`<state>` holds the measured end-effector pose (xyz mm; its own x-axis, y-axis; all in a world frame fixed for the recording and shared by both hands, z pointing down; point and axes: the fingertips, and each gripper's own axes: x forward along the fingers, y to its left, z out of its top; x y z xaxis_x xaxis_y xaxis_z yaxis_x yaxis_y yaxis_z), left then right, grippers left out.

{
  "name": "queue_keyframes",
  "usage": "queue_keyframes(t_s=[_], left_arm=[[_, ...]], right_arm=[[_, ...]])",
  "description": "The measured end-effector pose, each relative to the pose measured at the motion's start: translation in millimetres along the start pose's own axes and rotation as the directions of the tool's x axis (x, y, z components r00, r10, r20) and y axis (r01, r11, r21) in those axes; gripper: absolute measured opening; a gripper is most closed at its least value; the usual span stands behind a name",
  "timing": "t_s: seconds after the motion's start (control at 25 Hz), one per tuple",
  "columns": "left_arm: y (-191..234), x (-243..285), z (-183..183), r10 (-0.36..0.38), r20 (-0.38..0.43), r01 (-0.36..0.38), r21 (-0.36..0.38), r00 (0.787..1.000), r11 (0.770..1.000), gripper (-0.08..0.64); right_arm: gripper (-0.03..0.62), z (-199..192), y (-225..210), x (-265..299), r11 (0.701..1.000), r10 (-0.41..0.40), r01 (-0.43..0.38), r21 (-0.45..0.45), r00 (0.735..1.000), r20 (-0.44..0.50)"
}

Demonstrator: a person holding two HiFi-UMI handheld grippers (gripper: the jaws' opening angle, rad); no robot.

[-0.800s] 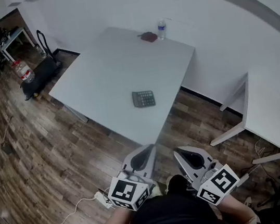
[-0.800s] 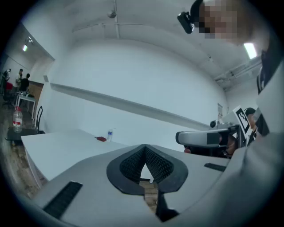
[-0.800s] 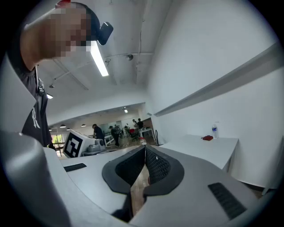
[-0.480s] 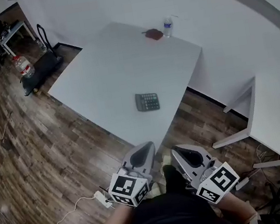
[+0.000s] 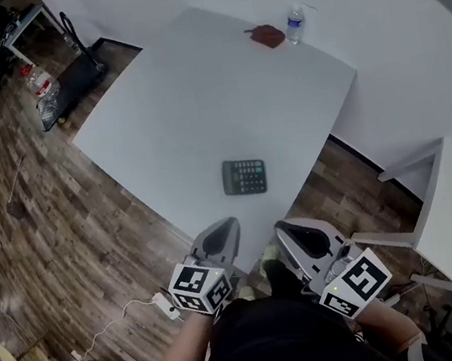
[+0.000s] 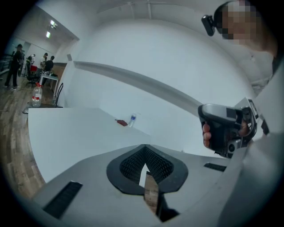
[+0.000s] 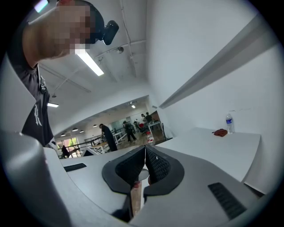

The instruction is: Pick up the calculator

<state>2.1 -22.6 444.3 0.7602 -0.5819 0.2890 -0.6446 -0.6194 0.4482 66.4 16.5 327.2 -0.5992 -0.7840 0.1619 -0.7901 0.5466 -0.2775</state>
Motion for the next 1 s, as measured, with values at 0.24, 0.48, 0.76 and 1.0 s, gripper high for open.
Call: queue_keyframes(t_s=[0.24, 0.48, 0.76, 1.0], left_arm=[[59.2, 47.9, -38.0, 0.124, -0.082, -0.133, -0.121, 0.989, 0.984, 0.006], [118.5, 69.4, -97.5, 0.167, -0.152, -0.213, -0.371, 0.974, 0.904, 0.02], [145.9, 94.8, -138.5, 0.146, -0.203, -0.23, -0.498, 0.968, 0.836, 0.137], [149.0, 113.8, -156.2, 0.099, -0.238, -0.213, -0.522, 0.966, 0.826, 0.14]], right_arm=[[0.014, -4.4, -49.6, 27.5, 0.997, 0.059, -0.056, 0.06, 0.997, -0.055], [0.015, -28.1, -64.2, 38.9, 0.993, 0.057, -0.043, 0.111, 0.99, -0.131], [0.014, -47.0, -83.9, 40.1, 0.985, -0.005, 0.039, 0.165, 0.979, -0.203], [0.015, -60.6, -97.4, 47.4, 0.98, -0.031, 0.076, 0.183, 0.971, -0.238]])
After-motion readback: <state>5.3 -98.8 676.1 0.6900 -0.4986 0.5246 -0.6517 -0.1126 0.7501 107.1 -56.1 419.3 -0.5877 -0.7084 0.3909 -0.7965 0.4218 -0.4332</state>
